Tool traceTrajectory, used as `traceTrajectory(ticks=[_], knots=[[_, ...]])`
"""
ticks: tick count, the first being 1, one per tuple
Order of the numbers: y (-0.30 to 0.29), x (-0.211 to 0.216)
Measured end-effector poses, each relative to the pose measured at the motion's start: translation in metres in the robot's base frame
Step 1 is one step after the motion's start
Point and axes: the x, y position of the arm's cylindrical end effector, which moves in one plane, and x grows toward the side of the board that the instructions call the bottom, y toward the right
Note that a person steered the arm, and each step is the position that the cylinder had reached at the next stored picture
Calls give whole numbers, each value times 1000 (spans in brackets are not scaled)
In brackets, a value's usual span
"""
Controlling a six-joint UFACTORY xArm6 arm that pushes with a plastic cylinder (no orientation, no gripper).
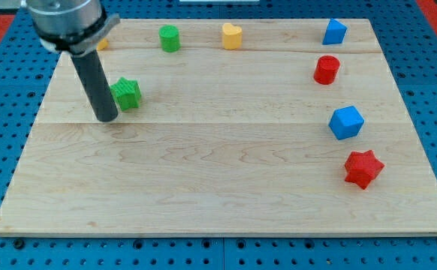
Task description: Move the green star right to the yellow hexagon
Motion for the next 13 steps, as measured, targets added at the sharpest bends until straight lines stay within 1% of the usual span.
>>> traceTrajectory(ticks=[2, 3, 6, 7, 8, 9, 10, 11, 12, 13], knots=[[8, -27], [18, -27], [23, -110], [37, -127], [79, -118], [92, -128], [73, -157], [61, -156], [60, -138], [39, -135]])
